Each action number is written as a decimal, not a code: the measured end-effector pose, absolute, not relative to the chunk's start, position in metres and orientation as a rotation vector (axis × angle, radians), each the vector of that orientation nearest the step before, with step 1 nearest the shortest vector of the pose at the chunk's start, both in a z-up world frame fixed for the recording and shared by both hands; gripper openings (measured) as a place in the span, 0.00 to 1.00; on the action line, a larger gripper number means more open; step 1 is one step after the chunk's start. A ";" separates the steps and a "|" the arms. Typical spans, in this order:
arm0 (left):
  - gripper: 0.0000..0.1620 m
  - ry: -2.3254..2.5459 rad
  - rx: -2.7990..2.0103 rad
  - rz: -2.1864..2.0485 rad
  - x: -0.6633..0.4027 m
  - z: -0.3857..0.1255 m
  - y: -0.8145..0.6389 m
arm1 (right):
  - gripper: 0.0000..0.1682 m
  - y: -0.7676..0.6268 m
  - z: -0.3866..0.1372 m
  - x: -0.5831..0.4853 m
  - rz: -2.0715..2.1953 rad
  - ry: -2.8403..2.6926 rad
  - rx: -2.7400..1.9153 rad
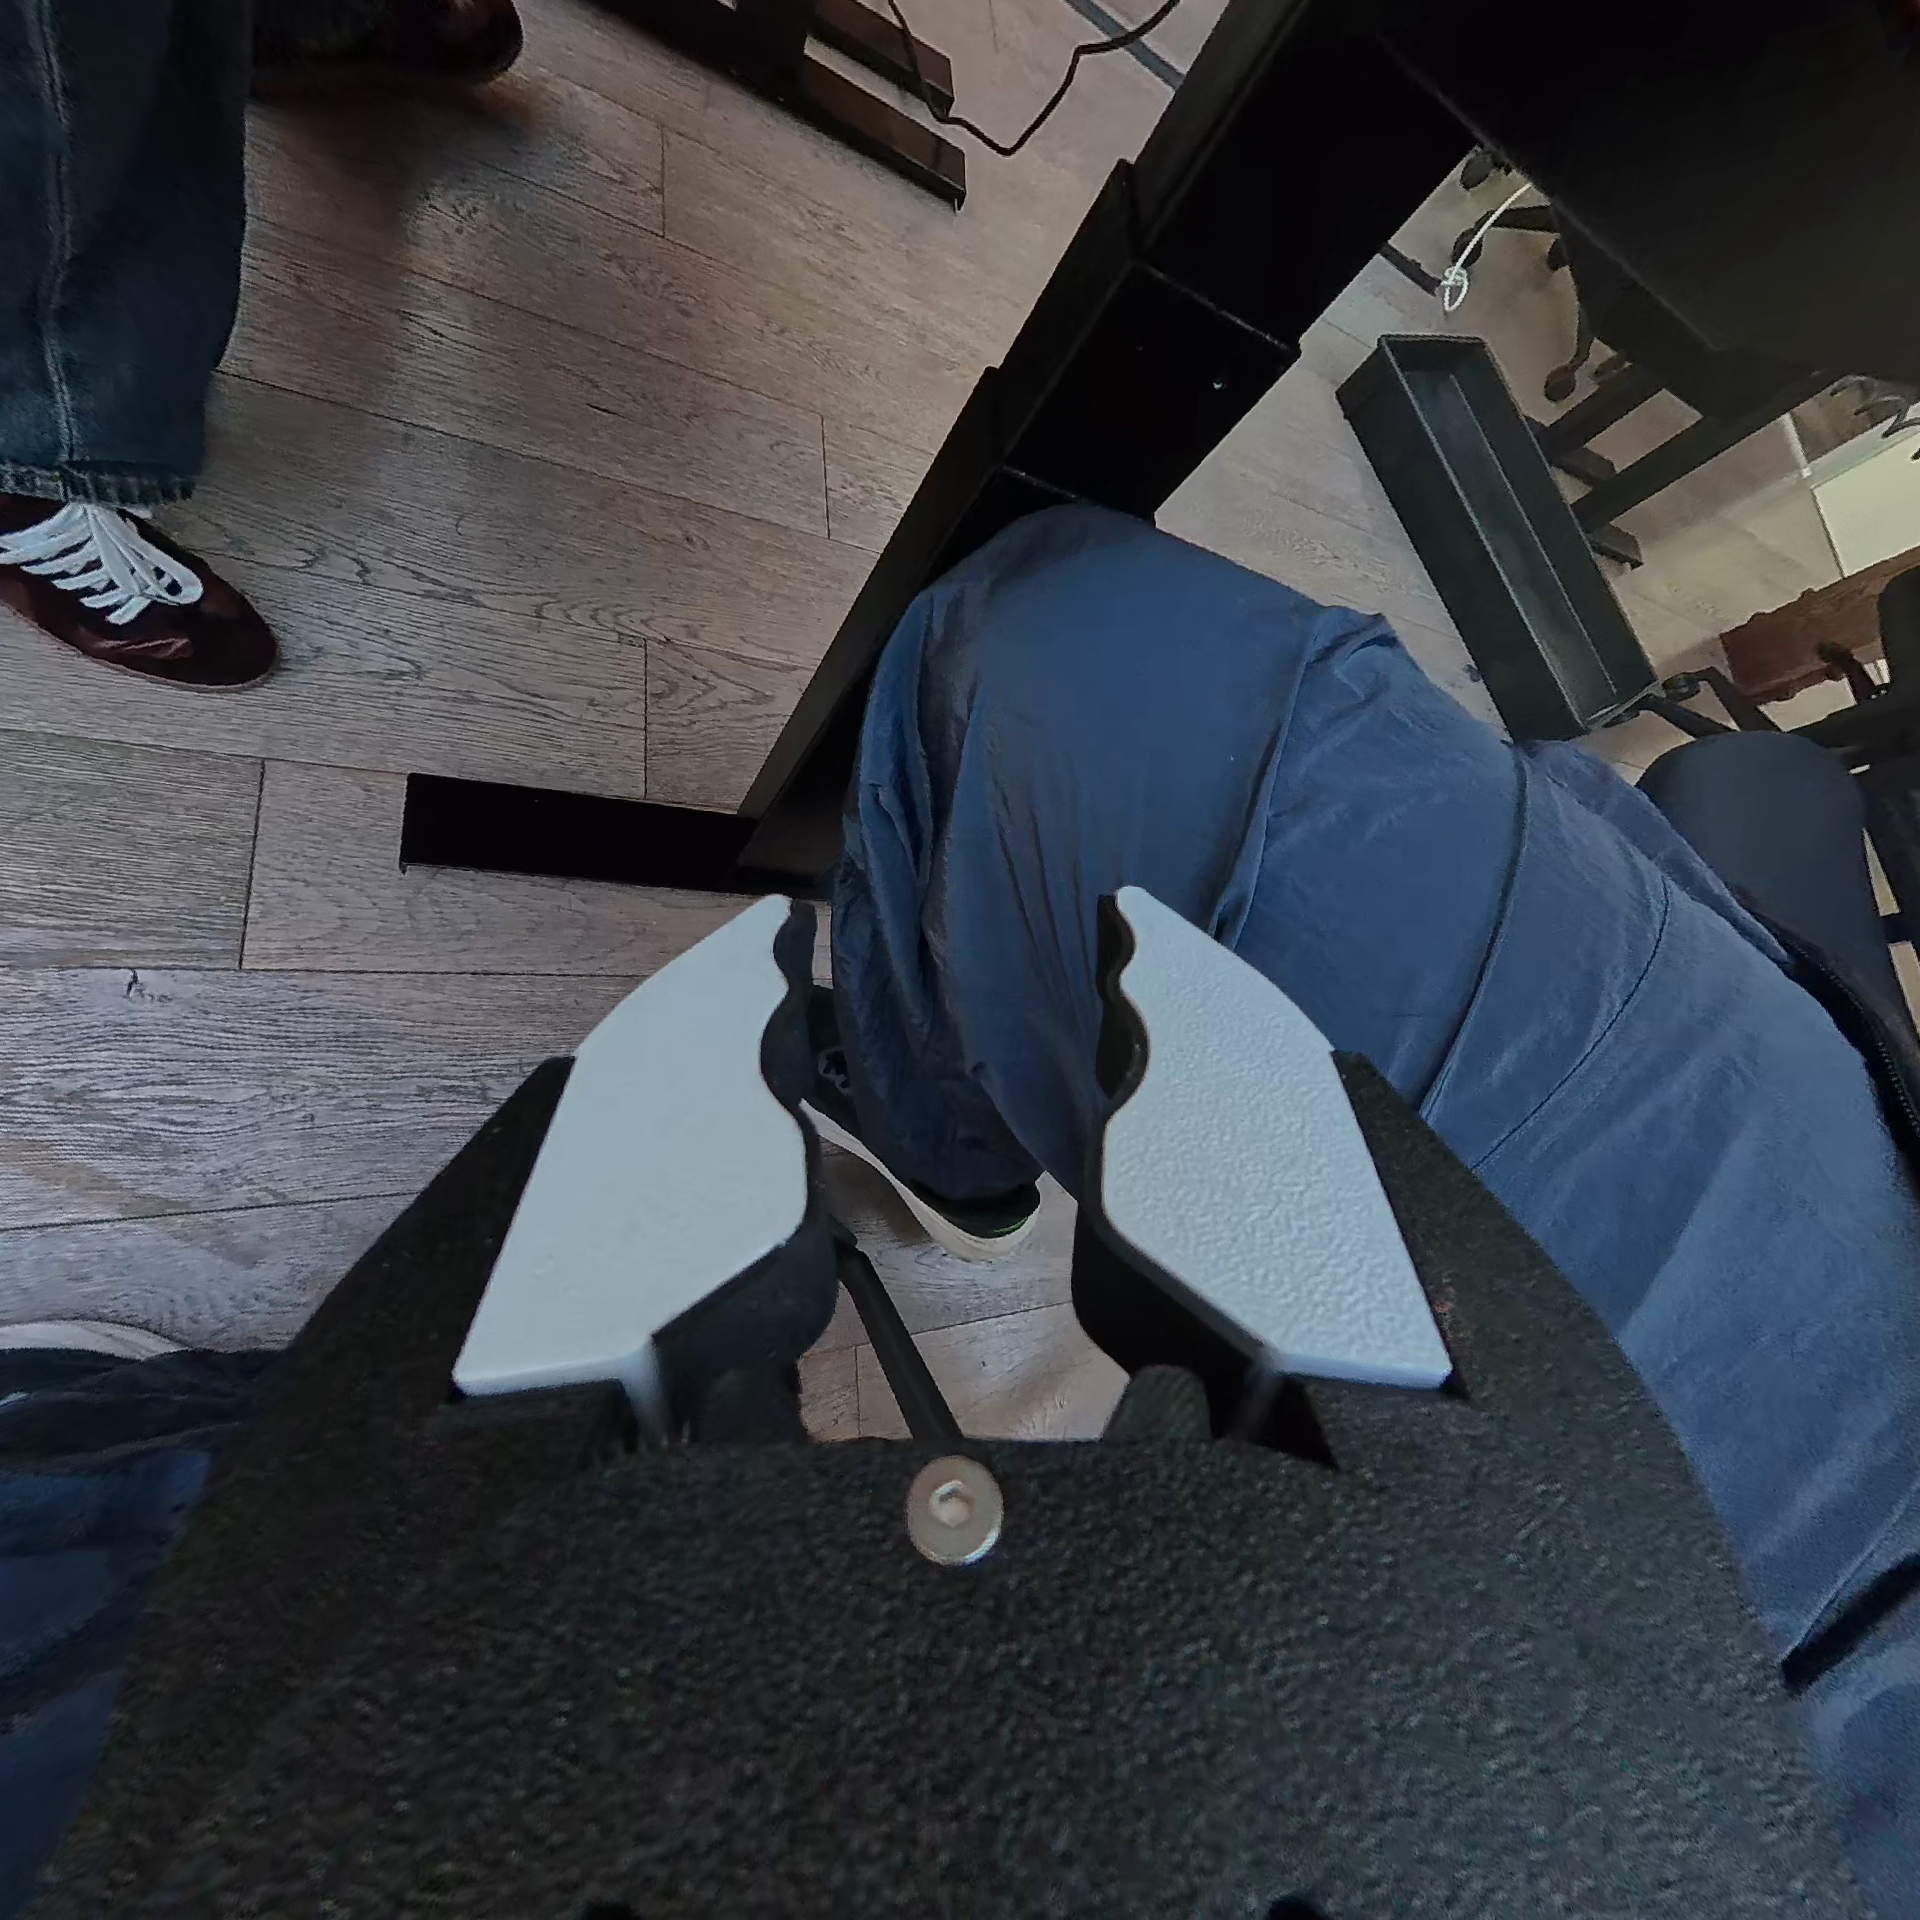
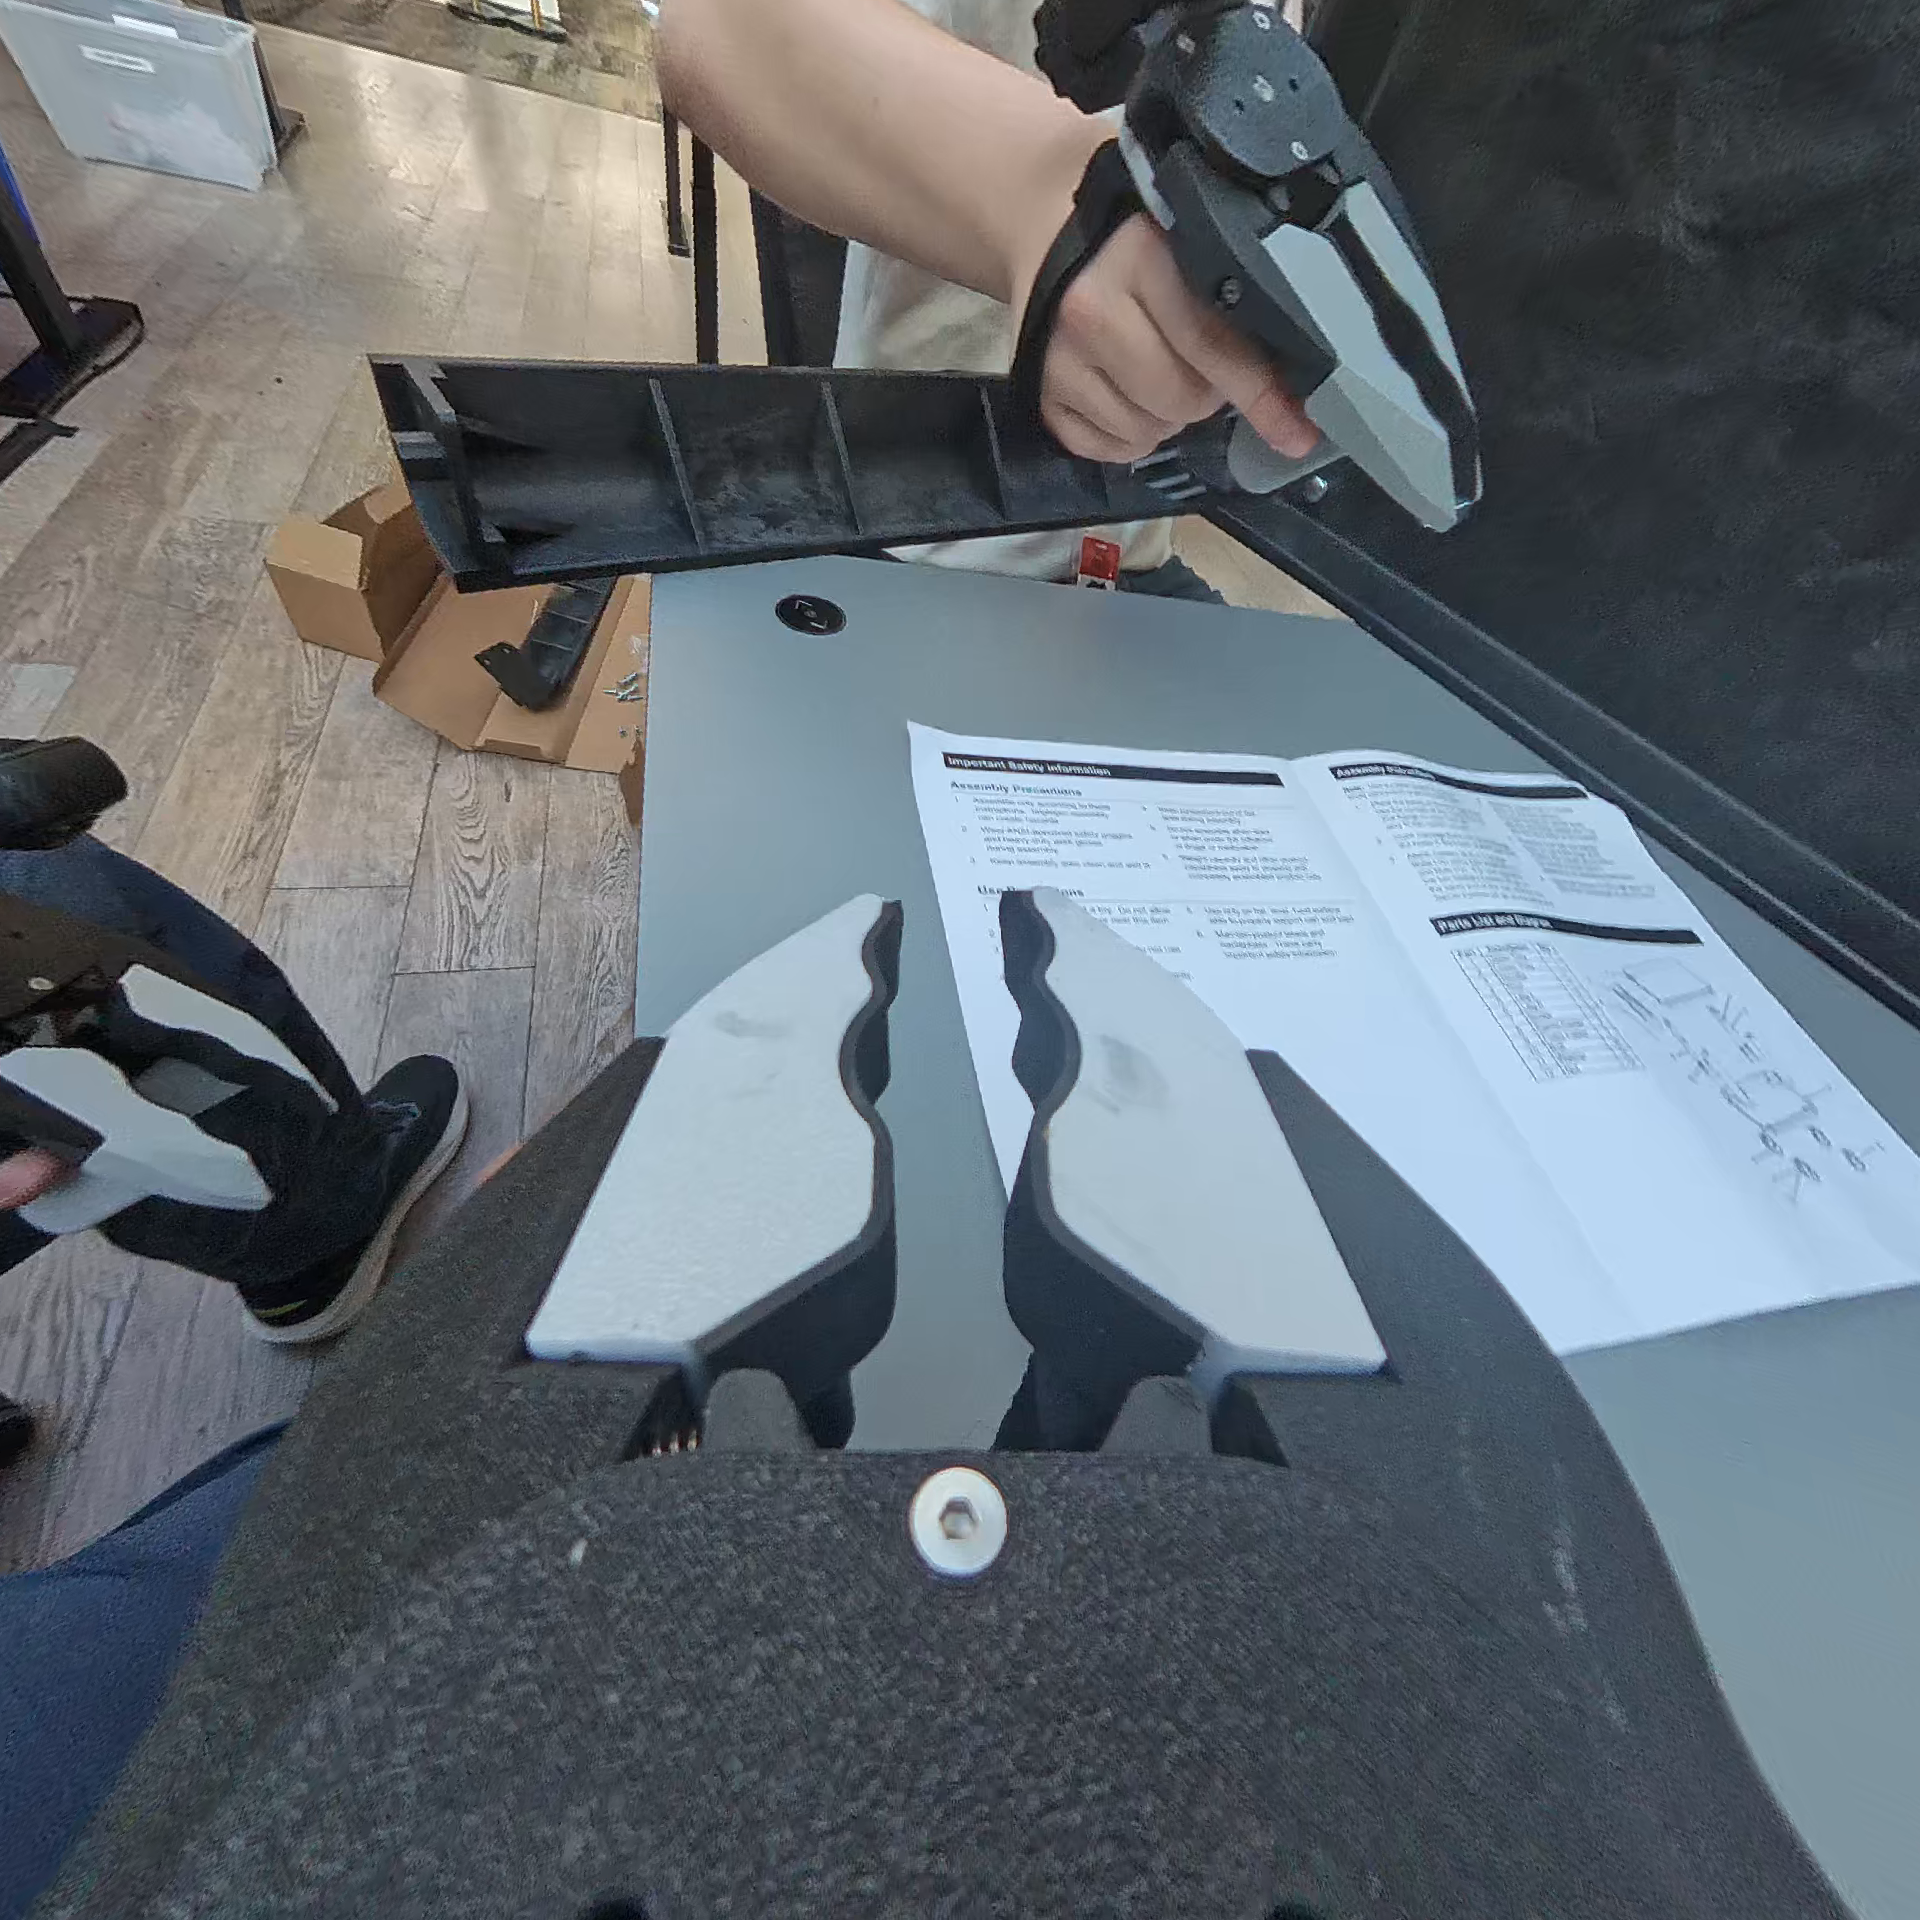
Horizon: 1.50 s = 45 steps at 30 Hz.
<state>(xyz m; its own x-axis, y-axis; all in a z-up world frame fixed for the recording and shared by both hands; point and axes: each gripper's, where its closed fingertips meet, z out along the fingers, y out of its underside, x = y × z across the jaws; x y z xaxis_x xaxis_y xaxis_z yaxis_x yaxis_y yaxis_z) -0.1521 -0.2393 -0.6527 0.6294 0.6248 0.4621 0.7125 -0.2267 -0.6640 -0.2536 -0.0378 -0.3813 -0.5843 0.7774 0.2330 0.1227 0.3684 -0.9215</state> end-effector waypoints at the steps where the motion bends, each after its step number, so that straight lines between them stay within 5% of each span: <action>1: 0.33 -1.059 -1.921 -0.115 -0.153 -0.651 -0.240 | 0.11 -0.050 -0.388 -0.260 1.215 -1.946 -0.746; 8: 0.33 -1.082 -1.848 -0.066 -0.155 -0.641 -0.256 | 0.11 -0.095 -0.429 -0.290 1.228 -1.871 -0.781; 27: 0.33 -1.064 -1.614 0.278 -0.183 -0.600 -0.325 | 0.12 -0.061 -0.418 -0.296 1.336 -1.745 -0.949; 45: 0.34 -0.989 -1.661 0.121 -0.196 -0.615 -0.276 | 0.12 -0.065 -0.426 -0.299 1.233 -1.784 -0.932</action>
<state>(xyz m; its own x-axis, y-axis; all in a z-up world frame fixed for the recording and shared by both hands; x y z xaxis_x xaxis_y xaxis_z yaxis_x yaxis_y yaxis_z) -0.1958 -0.2762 -0.6145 0.6406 0.6531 0.4038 0.5363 -0.0042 -0.8440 -0.2989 -0.0651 -0.4258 -0.4435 0.8782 0.1791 0.1426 0.2665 -0.9532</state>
